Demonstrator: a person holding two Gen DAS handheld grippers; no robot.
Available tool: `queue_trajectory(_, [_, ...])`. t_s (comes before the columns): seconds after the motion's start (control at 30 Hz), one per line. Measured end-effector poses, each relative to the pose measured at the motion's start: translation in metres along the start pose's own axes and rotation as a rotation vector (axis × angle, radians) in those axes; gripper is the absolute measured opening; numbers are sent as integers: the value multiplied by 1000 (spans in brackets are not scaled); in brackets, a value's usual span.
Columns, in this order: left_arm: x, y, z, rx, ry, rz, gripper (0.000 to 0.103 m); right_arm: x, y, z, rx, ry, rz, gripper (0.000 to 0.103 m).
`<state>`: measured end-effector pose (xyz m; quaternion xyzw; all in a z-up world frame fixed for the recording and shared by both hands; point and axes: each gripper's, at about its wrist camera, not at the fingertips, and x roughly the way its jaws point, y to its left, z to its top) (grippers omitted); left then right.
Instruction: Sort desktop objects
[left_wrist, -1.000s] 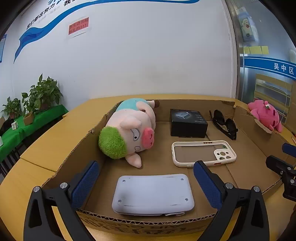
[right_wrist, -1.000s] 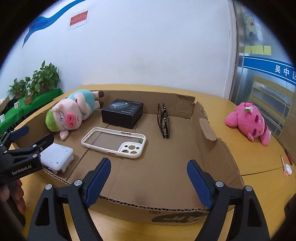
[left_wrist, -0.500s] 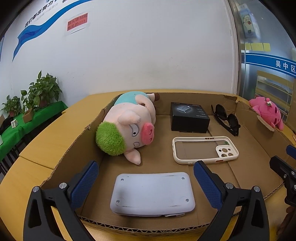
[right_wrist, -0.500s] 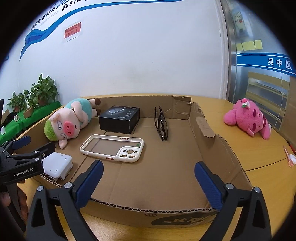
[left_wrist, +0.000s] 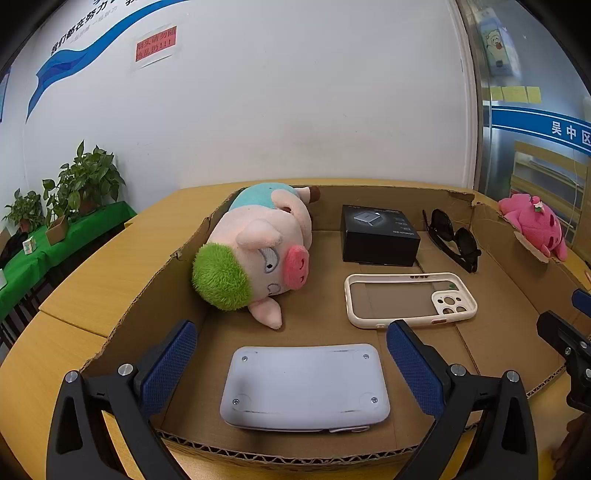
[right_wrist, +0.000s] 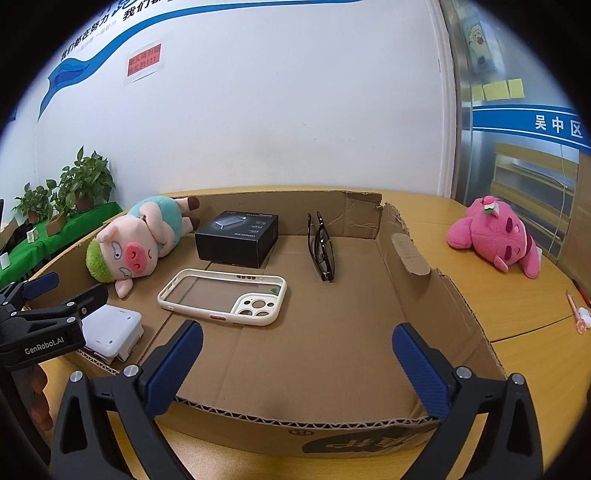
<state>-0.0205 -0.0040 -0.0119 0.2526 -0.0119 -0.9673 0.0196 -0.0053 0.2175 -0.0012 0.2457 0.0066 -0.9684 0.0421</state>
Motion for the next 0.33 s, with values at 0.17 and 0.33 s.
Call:
queue_trajectory(0.17, [0,0,-1,-6,9,12,103,0,1,0,-1,2,-1,102])
queue_trajectory(0.33, [1,1,0,-6,12,9,103,0,0,0,-1,2,-1,102])
